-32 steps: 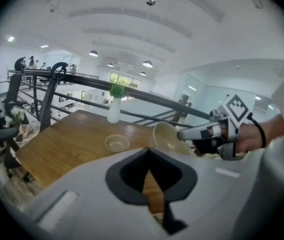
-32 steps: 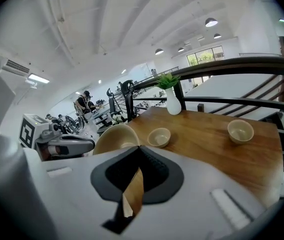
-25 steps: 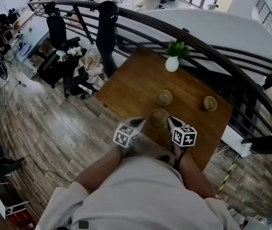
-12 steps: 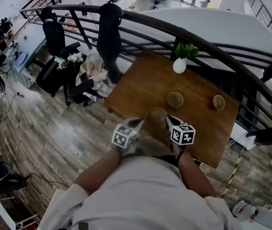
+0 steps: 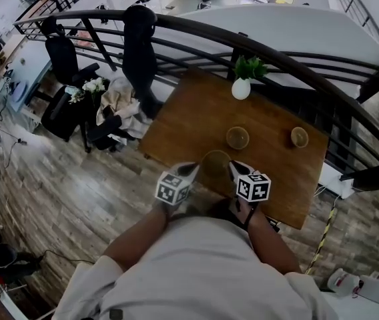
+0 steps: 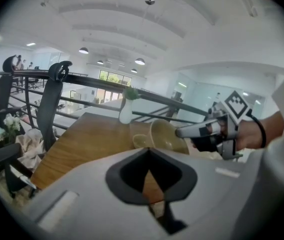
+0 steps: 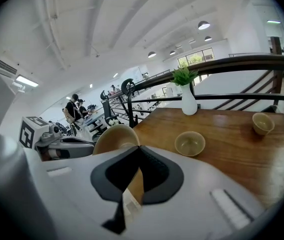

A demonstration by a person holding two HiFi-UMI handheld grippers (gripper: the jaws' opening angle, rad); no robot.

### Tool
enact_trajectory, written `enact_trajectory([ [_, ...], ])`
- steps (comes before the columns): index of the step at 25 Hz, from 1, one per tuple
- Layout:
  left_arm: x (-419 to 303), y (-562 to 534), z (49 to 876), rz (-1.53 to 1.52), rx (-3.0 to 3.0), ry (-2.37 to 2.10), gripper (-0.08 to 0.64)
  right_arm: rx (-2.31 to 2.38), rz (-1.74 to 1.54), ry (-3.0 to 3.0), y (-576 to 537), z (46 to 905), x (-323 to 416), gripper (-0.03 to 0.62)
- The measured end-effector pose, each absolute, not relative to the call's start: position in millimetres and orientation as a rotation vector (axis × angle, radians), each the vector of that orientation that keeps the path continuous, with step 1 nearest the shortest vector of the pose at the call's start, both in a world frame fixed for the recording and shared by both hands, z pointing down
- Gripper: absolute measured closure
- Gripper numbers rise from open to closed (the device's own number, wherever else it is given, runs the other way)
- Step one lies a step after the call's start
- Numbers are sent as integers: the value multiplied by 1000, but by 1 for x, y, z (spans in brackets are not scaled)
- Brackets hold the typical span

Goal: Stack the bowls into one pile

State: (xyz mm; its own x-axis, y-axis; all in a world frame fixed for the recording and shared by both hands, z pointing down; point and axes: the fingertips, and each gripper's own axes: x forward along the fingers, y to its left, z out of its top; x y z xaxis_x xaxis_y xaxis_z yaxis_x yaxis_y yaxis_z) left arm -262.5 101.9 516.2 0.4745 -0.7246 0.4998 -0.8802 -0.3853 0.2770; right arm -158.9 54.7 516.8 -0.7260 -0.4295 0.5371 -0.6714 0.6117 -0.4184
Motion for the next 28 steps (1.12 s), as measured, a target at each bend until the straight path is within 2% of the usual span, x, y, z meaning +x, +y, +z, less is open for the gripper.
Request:
enact_trajectory([
  [19,-179,-28,529,428,2244,-1266,557,949,879,-2429,-64,527,-63,578],
  [28,-182,-71,532,463,2251,-1215,555,1012,960,-2382,-100,548,-54,578],
])
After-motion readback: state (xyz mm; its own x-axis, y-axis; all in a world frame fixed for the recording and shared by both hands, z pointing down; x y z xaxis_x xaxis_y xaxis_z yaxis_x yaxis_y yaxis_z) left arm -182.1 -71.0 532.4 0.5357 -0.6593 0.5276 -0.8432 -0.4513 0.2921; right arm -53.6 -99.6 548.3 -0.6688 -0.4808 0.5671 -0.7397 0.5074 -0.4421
